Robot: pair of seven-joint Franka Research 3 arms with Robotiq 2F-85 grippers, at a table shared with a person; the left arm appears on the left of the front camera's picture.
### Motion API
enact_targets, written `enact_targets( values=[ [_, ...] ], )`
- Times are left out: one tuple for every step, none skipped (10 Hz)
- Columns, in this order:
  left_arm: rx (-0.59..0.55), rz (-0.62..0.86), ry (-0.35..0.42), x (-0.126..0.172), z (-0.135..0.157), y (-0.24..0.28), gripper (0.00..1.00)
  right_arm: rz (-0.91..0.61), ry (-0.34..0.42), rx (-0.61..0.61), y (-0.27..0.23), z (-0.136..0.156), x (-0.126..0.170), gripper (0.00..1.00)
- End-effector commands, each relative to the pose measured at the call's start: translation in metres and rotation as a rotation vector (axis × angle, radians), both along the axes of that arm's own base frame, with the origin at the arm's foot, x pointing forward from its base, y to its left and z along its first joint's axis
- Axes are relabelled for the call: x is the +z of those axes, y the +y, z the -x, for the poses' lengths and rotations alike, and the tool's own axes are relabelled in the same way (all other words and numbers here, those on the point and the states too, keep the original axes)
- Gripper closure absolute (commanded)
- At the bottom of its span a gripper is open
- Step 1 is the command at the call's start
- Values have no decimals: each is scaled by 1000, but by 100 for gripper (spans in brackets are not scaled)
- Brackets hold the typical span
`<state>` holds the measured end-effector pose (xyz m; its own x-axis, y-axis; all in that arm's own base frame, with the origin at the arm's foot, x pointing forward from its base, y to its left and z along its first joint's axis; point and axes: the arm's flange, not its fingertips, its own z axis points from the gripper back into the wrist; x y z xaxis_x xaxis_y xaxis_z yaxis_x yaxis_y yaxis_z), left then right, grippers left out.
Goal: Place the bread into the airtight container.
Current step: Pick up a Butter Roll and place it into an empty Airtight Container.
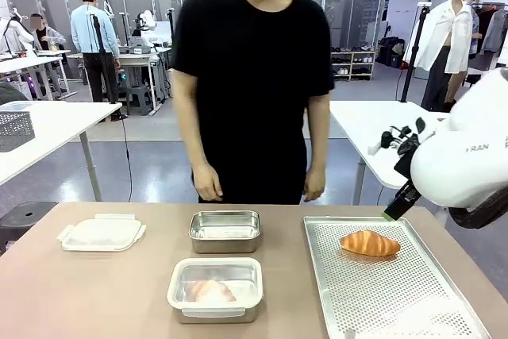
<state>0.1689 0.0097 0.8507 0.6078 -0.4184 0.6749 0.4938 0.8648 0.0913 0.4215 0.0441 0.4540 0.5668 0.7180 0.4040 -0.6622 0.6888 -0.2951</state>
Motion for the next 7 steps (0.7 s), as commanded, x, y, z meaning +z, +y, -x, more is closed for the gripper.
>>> enact_targets(
  values=[
    [1, 0, -1, 1, 0, 0, 0, 54, 110, 69, 11, -29, -1, 0],
    [1, 0, -1, 1, 0, 0, 0, 90, 155, 131, 13, -42, -8, 0],
    [1, 0, -1, 1, 0, 0, 0, 137, 168, 203, 14, -56, -18, 0],
    [1, 0, -1, 1, 0, 0, 0, 196, 169, 303, 16, -69, -32, 0],
    [1, 0, -1, 1, 0, 0, 0, 277, 199, 374, 20, -85, -50, 0],
    [1, 0, -1, 1, 0, 0, 0, 293, 240, 440, 19, -97, -63, 0],
    [1, 0, -1, 1, 0, 0, 0, 302, 259, 481, 19, -108, -73, 0]
  ],
)
